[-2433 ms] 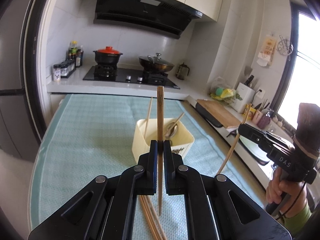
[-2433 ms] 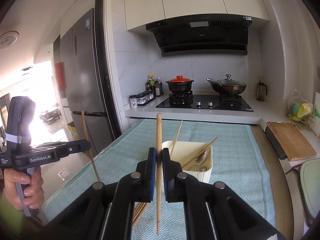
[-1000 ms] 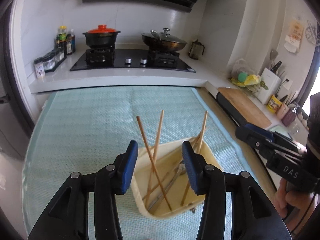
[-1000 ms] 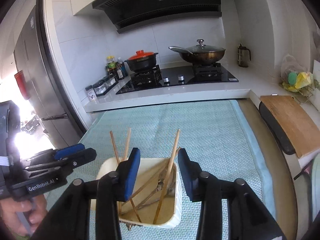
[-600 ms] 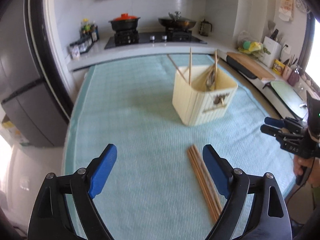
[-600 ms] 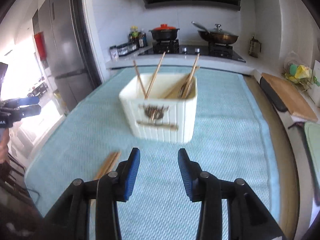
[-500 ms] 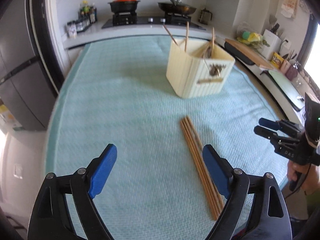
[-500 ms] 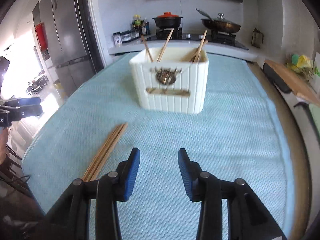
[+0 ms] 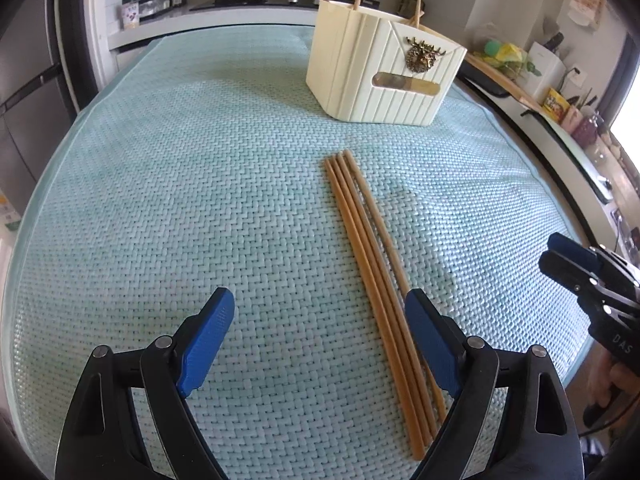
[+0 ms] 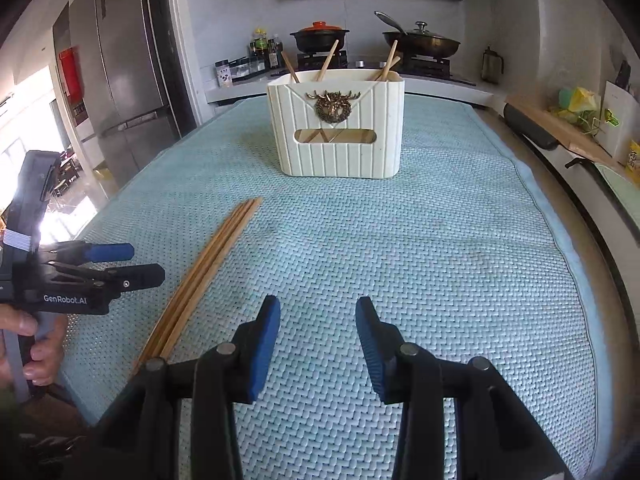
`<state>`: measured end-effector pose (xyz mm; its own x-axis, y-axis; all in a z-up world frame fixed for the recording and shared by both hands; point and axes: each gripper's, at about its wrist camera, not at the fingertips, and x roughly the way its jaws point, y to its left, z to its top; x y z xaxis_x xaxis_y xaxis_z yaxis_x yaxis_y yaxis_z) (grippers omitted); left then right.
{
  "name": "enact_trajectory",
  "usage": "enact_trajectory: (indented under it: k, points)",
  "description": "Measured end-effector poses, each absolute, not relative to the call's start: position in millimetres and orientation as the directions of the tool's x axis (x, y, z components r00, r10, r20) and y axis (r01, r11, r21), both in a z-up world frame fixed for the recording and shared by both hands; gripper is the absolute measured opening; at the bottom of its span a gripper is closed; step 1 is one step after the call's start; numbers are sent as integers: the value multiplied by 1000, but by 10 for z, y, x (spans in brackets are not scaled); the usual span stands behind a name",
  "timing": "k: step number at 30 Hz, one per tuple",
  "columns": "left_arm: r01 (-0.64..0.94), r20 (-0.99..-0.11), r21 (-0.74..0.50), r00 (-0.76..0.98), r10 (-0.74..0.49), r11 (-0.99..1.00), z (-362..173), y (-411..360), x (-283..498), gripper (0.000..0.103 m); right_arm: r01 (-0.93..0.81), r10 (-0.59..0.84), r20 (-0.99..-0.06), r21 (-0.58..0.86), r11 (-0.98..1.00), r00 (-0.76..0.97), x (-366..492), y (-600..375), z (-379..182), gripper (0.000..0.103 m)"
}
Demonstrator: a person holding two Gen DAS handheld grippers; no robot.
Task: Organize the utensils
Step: 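Move both open tools back to the remaining chopsticks, then close the left tool on a single wooden chopstick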
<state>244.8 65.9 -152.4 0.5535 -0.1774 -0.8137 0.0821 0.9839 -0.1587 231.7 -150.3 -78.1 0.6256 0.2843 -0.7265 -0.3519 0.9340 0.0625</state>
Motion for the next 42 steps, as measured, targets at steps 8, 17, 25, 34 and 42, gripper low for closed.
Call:
enact_trajectory:
  k: [8, 17, 25, 34, 42]
  points:
    - [55, -828, -121, 545, -131, 991, -1630, 641, 2444, 88, -365, 299, -713, 65, 929, 635, 2279, -1412, -791, 41]
    - [44, -834, -100, 542, -108, 994, -1686, 635, 2473, 88, -354, 294, -698, 62, 933, 653, 2208, -1448, -750, 40]
    - [6, -840, -29, 542, -28, 1000, -1709, 648, 2491, 87, -333, 272, -691, 48, 942, 669, 2153, -1517, -737, 41]
    - [-79, -840, -6, 542, 38, 997, -1729, 1045, 2462, 87, -332, 256, -692, 25, 943, 675, 2118, -1531, -741, 41]
    - [-45, -844, 2, 536, 26, 999, -1742, 1107, 2616, 85, -367, 297, -717, 62, 928, 631, 2147, -1397, -816, 41]
